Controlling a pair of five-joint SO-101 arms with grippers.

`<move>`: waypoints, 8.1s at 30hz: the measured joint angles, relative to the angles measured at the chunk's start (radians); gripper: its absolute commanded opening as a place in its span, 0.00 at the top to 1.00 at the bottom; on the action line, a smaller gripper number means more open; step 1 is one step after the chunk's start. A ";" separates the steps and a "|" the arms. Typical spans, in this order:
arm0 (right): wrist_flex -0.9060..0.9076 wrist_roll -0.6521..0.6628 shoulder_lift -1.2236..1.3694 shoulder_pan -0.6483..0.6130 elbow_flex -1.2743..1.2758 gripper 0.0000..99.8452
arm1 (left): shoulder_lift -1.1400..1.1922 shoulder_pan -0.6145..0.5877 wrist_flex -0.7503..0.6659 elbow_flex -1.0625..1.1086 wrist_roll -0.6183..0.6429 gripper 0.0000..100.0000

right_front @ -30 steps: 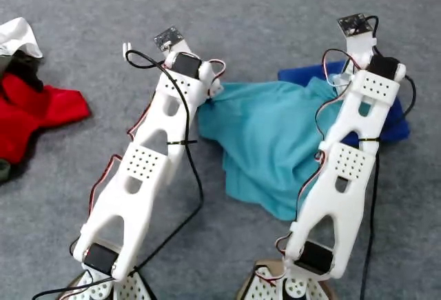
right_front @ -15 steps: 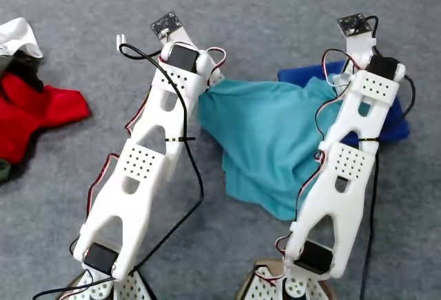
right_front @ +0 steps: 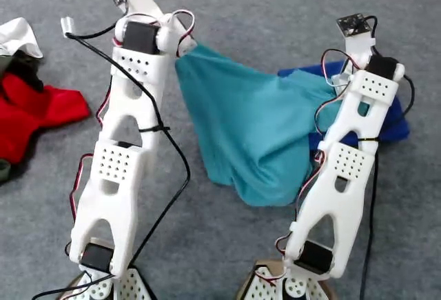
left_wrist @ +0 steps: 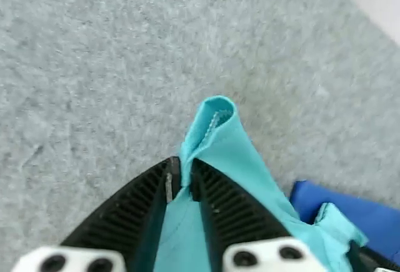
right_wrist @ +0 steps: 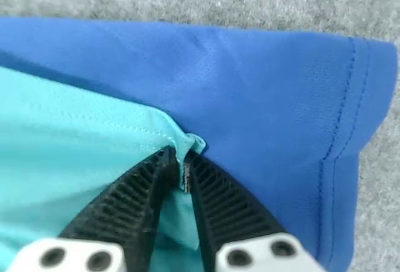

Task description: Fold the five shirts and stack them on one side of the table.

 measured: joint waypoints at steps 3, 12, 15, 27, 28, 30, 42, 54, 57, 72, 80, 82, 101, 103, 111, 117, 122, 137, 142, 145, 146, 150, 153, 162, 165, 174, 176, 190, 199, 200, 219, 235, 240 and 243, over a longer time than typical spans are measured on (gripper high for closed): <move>0.000 0.000 0.000 0.000 0.000 1.00 | 0.000 0.000 0.002 0.054 -0.025 0.85; 0.000 0.000 0.000 0.000 0.000 1.00 | 0.008 -0.005 -0.123 0.319 -0.029 0.85; 0.000 0.000 0.000 0.000 0.000 1.00 | 0.052 -0.031 -0.173 0.361 -0.029 0.85; 0.000 0.000 0.000 0.000 0.000 1.00 | 0.080 -0.041 -0.144 0.364 0.238 0.85; 0.000 0.000 0.000 0.000 0.000 1.00 | 0.080 -0.037 -0.150 0.364 0.252 0.85; 0.000 0.000 0.000 0.000 0.000 1.00 | 0.086 -0.018 -0.172 0.365 0.264 0.85; 0.000 0.000 0.000 0.000 0.000 1.00 | 0.089 0.006 -0.215 0.370 0.313 0.85; 0.000 0.000 0.000 0.000 0.000 1.00 | 0.193 -0.005 -0.269 0.370 0.331 0.85; 0.000 0.000 0.000 0.000 0.000 1.00 | 0.195 -0.005 -0.275 0.370 0.331 0.85; 0.000 0.000 0.000 0.000 0.000 1.00 | 0.207 -0.025 -0.232 0.292 0.331 0.85; 0.000 0.000 0.000 0.000 0.000 1.00 | 0.275 -0.028 -0.232 0.282 0.331 0.85; 0.000 0.000 0.000 0.000 0.000 1.00 | 0.275 -0.028 -0.232 0.282 0.331 0.86; 0.000 0.000 0.002 0.000 0.000 1.00 | 0.288 -0.023 -0.232 0.241 0.330 0.90; 0.000 0.000 0.002 0.000 0.000 1.00 | 0.288 -0.023 -0.232 0.241 0.330 0.90; 0.000 0.000 0.002 0.000 0.000 1.00 | 0.292 -0.021 -0.160 0.112 0.327 0.90; 0.000 0.000 0.002 0.000 0.000 1.00 | 0.292 -0.005 -0.135 0.057 0.295 0.97; 0.000 0.000 0.002 0.000 0.000 1.00 | 0.298 0.006 -0.135 0.057 0.285 0.86; 0.000 0.000 0.002 0.000 0.000 1.00 | 0.321 -0.011 -0.135 0.106 0.379 0.85; 0.000 0.000 0.002 0.000 0.000 1.00 | 0.321 -0.028 -0.135 0.109 0.393 0.85; 0.000 0.000 0.002 0.000 0.000 1.00 | 0.321 -0.028 -0.135 0.109 0.393 0.85; 0.000 0.000 0.002 0.000 0.000 1.00 | 0.321 -0.028 -0.135 0.109 0.393 0.85; 0.000 0.000 0.002 0.000 0.000 1.00 | 0.342 -0.028 -0.149 0.109 0.393 0.86; 0.000 0.000 0.002 0.000 0.000 1.00 | 0.381 -0.029 -0.170 0.106 0.393 0.86; 0.000 0.000 0.002 0.000 0.000 1.00 | 0.381 -0.029 -0.183 0.104 0.385 0.90; 0.000 0.000 0.002 0.000 0.000 1.00 | 0.381 -0.029 -0.184 0.104 0.382 0.90; 0.000 0.000 0.002 0.000 0.000 1.00 | 0.387 -0.029 -0.170 0.044 0.381 0.92; 0.000 0.000 0.002 0.000 0.000 1.00 | 0.388 -0.029 -0.158 0.020 0.371 0.95; 0.000 0.000 0.002 0.000 0.000 1.00 | 0.402 -0.029 -0.166 0.014 0.308 0.97; 0.000 0.000 0.002 0.000 0.000 1.00 | 0.399 -0.029 -0.157 0.012 0.278 0.98; 0.000 0.000 0.002 0.000 0.000 1.00 | 0.390 -0.029 -0.146 0.012 0.273 0.98; 0.206 -0.054 -0.370 -0.034 0.000 1.00 | -0.114 -0.029 -0.008 0.012 0.117 0.98; 0.224 -0.175 -1.117 -0.187 -0.002 1.00 | -0.654 -0.184 0.002 0.011 -0.230 0.98; 0.146 -0.233 -1.240 -0.219 -0.002 1.00 | -0.809 -0.221 0.002 0.009 -0.367 0.98; 0.081 -0.241 -1.306 -0.219 -0.002 1.00 | -0.881 -0.242 0.002 0.000 -0.423 0.98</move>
